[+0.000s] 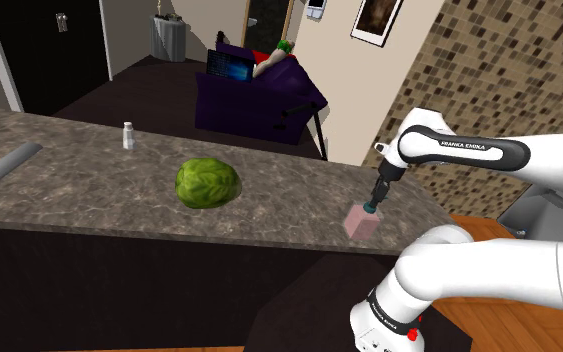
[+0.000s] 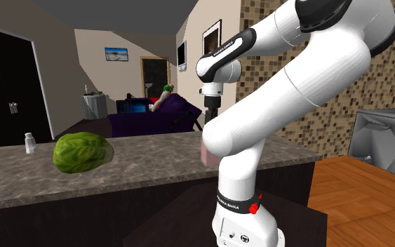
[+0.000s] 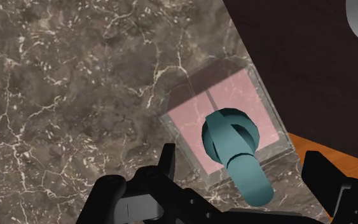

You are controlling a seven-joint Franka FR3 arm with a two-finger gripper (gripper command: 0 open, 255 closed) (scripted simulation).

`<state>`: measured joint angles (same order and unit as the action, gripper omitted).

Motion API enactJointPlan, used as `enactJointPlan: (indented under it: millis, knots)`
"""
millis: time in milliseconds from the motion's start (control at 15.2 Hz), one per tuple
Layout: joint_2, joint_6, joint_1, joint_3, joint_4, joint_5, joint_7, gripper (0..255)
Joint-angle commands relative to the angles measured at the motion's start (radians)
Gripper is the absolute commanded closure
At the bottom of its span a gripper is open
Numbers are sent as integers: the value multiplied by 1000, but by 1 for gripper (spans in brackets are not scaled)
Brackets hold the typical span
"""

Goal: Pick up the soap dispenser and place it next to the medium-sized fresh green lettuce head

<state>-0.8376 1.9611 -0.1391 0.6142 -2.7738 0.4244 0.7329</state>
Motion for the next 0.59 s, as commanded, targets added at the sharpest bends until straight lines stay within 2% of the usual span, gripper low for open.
enactJointPlan:
  millis: [0,132,198,528]
  knots:
    - [0,1,0,1,-1,0,0,0]
    - [0,1,0,0,-1,0,0,0]
    - [0,1,0,0,-1,0,0,255]
    - [-1,0,-1,0,-1,0,0,255]
